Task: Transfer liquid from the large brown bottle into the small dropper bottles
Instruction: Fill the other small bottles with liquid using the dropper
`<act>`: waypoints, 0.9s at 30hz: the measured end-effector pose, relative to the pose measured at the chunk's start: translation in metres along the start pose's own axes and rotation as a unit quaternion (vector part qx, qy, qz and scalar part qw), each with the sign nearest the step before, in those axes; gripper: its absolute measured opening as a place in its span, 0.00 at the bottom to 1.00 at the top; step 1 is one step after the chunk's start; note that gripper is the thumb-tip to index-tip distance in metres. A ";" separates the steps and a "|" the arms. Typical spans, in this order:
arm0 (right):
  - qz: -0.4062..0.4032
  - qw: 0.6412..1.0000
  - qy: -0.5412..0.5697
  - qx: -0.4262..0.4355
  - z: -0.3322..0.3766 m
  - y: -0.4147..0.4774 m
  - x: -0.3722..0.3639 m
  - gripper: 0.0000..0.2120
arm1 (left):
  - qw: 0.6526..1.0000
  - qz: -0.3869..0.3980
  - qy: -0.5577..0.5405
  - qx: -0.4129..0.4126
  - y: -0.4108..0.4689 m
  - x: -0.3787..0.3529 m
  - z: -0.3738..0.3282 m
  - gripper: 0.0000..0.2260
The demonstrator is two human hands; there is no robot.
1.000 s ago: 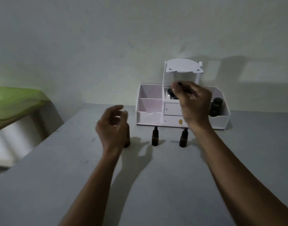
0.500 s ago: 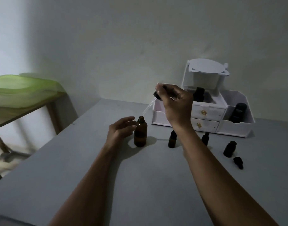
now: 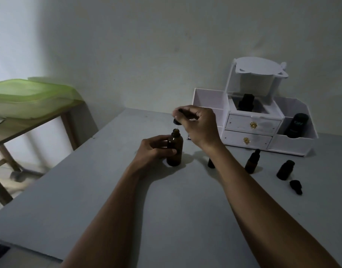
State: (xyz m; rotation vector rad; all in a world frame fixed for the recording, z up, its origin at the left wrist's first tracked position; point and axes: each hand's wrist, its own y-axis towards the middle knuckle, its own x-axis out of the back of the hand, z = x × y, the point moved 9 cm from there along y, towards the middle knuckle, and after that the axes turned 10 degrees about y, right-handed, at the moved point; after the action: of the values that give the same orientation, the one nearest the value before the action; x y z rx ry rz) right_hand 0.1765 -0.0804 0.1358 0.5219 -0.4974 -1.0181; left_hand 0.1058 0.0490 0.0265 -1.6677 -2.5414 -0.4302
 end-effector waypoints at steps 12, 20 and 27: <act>-0.001 0.999 -0.040 0.001 -0.019 -0.012 -0.006 0.05 | 1.000 0.004 0.013 -0.005 0.000 -0.002 -0.002 0.19; -0.019 0.998 -0.053 0.003 -0.017 -0.013 -0.006 0.06 | 1.000 0.003 0.006 0.005 -0.001 -0.001 0.000 0.20; -0.033 0.999 -0.029 0.025 0.012 -0.002 0.004 0.08 | 1.000 -0.001 -0.013 0.014 -0.006 -0.002 -0.003 0.20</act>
State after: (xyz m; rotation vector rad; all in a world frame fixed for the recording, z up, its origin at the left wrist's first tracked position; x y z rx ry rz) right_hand 0.1700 -0.0869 0.1445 0.5579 -0.5617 -1.0875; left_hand 0.1014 0.0440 0.0275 -1.6729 -2.5547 -0.3734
